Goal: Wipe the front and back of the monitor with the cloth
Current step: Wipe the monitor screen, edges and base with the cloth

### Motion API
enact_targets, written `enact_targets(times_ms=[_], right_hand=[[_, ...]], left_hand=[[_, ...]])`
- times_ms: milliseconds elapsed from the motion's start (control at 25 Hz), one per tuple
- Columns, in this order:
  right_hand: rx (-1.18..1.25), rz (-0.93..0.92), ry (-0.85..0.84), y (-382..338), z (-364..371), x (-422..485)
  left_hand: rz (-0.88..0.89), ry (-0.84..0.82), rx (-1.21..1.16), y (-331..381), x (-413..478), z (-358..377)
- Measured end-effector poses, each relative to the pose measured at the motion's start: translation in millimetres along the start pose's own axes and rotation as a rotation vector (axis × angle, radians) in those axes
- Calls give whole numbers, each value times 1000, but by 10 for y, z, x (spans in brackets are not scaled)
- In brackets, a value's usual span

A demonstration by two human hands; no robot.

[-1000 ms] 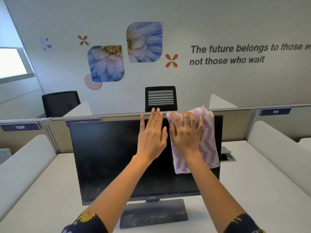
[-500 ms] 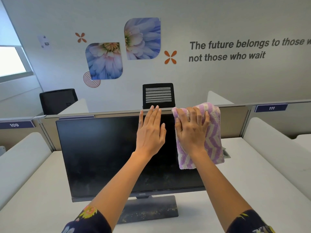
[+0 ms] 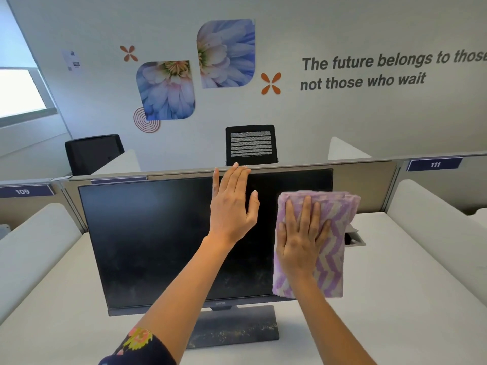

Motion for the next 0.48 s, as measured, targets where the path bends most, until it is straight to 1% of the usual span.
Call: enact_targets(times_ms=[120, 240, 360, 480], right_hand=[[-39, -102, -87, 53, 137, -607], [-54, -180, -157, 185, 126, -844], [-86, -273, -177, 275, 30, -674], [-118, -212, -120, 288, -84, -224]], left_hand=[[0, 9, -6, -4, -7, 7], [19, -5, -1, -15, -27, 10], [36, -11, -10, -29, -27, 10], [41, 3, -18, -20, -26, 13]])
Point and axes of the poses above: each hand's wrist, its own x-axis towards the middle knuckle, its own z-axis out of the palm, y = z × x, the point moved 2 cm from there along x, towards the middle knuckle, and after that the axes turned 2 degrees about -x, right-handed, at the moved point
